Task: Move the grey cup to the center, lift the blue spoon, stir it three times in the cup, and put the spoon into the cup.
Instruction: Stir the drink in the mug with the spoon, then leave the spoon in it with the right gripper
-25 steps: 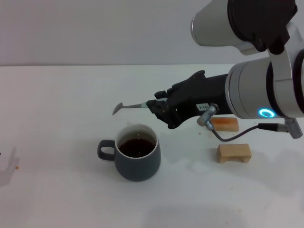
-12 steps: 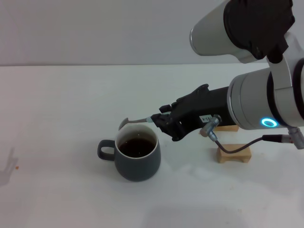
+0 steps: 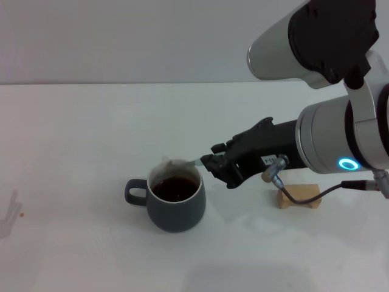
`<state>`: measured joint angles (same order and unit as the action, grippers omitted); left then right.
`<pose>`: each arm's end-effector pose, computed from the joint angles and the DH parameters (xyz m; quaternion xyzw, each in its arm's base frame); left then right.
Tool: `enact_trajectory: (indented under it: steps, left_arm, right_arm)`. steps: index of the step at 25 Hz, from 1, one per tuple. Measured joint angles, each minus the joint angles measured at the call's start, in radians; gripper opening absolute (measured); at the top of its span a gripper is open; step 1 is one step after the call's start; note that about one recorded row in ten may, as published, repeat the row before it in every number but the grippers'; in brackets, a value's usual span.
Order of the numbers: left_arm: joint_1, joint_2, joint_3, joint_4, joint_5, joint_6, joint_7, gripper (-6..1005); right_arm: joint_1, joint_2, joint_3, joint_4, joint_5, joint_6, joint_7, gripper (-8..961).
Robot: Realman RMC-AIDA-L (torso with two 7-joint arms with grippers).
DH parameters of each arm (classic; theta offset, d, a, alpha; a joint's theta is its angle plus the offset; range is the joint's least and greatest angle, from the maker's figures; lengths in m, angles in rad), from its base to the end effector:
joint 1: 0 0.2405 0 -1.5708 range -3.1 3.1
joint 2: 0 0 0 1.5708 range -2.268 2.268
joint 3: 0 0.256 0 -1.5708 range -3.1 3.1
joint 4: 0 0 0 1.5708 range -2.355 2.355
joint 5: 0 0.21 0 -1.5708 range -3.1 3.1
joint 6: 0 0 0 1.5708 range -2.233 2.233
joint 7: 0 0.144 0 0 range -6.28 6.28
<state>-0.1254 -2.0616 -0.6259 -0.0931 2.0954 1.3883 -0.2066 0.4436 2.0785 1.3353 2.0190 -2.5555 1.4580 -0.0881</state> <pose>-0.4033 0.2056 0.0093 -0.6439 -0.2804 -0.2608 0.6624 0.0508 0.2788 -0.0079 -0.9421 0.2498 -0.0105 0.2235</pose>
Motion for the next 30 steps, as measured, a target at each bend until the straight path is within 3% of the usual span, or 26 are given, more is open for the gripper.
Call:
enact_trajectory:
  steps: [30]
  left_arm:
    - [0.026, 0.000, -0.005, -0.007, 0.000, 0.028, -0.001, 855]
  right_arm:
    - [0.033, 0.002, -0.090, -0.241, 0.010, -0.147, -0.032, 163]
